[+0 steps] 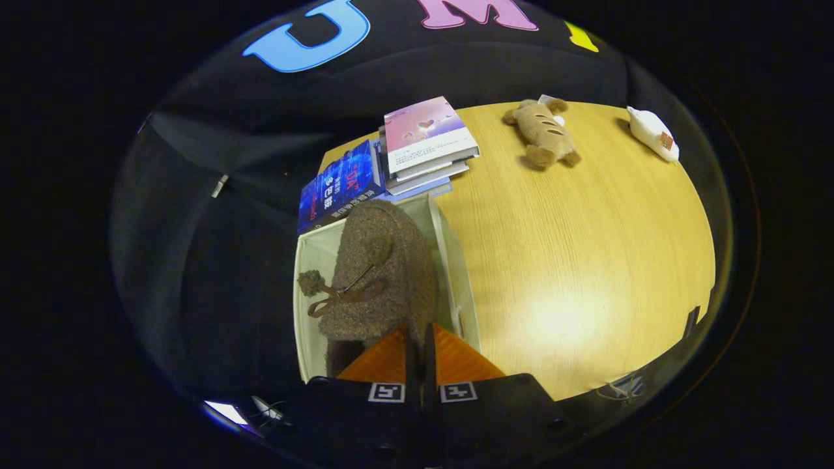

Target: Open the storage box then place both shoes into the box .Put the left shoe in first, then the right shoe, with the right side of both shoes facing outward in a uniform manner.

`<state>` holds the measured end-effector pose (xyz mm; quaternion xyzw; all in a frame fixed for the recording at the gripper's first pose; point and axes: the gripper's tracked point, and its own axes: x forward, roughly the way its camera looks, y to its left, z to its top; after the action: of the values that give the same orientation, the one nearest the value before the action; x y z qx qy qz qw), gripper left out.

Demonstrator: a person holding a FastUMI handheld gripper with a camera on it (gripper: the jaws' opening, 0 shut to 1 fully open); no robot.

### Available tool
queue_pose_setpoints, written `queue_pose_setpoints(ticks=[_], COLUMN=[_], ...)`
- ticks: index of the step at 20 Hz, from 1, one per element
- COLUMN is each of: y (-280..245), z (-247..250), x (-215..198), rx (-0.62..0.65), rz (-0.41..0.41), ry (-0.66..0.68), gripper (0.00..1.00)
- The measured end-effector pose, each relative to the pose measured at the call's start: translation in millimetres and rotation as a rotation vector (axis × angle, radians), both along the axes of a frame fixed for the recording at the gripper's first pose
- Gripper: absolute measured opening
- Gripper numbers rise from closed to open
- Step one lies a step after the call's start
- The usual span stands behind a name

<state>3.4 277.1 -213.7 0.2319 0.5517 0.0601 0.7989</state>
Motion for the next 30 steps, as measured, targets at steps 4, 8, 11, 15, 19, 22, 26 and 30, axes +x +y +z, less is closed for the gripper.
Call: queue_pose_setpoints(ticks=[4,8,11,15,19,22,26,30], y=[11,5,3,-2,-39,-79,-145,-204], z=[11,22,25,41,67,87,124,167], x=[4,10,8,8,12,15,28,30], rx=[0.014,-0.046,-0.034,0.02,0.002,-0.048,-0.168,-0.271], rz=[0.031,0.084,0.091,0.081,0.064,0.057,0.029,-0.005], ry=[-0.037,-0.105,-0.114,-0.184,-0.328,-0.432,-0.628,-0.794], gripper=[0.24,1.0,0.99,0.99,0.99,0.99,0.99,0.99])
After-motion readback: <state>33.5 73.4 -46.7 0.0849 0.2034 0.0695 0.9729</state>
